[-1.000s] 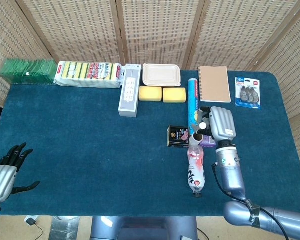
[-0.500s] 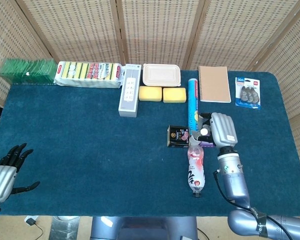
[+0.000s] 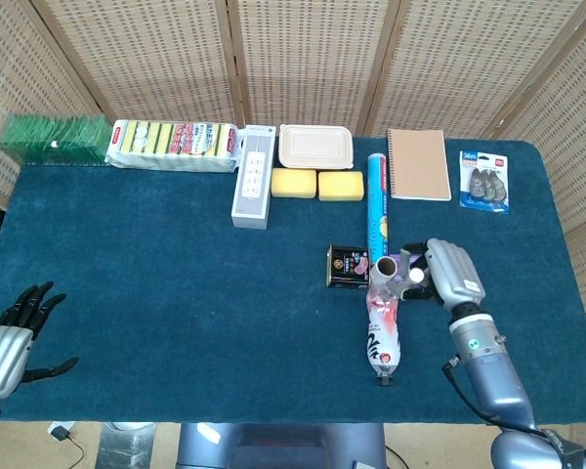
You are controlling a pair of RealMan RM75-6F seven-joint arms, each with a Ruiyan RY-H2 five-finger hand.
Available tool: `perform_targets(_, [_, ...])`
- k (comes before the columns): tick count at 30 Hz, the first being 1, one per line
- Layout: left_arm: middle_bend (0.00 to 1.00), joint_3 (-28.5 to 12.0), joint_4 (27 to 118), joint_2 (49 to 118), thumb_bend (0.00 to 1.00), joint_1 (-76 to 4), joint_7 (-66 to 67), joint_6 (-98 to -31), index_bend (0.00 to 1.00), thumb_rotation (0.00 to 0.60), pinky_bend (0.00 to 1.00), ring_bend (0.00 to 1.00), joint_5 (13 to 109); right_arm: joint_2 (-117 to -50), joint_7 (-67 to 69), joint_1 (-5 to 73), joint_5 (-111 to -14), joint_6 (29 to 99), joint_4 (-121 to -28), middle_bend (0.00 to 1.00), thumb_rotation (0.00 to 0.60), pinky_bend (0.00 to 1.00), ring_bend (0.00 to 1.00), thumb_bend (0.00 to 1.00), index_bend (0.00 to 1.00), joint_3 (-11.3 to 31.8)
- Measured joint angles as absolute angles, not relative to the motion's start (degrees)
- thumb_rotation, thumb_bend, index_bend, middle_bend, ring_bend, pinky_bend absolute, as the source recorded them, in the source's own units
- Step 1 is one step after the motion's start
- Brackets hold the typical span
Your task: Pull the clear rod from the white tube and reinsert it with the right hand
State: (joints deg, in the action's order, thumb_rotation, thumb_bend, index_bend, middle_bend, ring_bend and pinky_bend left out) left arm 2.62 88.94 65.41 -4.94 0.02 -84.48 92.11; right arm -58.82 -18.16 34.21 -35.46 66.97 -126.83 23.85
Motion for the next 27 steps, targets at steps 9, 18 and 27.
perform_targets(9, [0.05, 2.59, 89.02, 65.41, 0.11, -4.84, 0.15, -84.62, 0.11, 0.450, 0.22, 0.02, 92.05, -57.50, -17.17, 34.46, -33.79, 67.46, -124.35, 1.00, 0.600, 1.00, 1.00, 0.43, 0.80, 23.92])
perform_targets(18, [0.05, 2.90, 88.94, 65.46, 0.11, -4.73, 0.09, -85.10, 0.11, 0.447, 0.22, 0.02, 92.99, -53.14, -11.71, 30.71, -44.76, 67.77, -133.23, 1.00, 0.600, 1.00, 1.00, 0.43, 0.80, 22.55])
perform_targets(27, [0.05, 2.75, 88.72, 65.48, 0.11, -4.47, -0.16, -85.44, 0.11, 0.449, 0.22, 0.02, 92.73, -54.22, -11.13, 28.95, -49.72, 69.48, -134.03, 1.00, 0.600, 1.00, 1.00, 0.43, 0.80, 19.03])
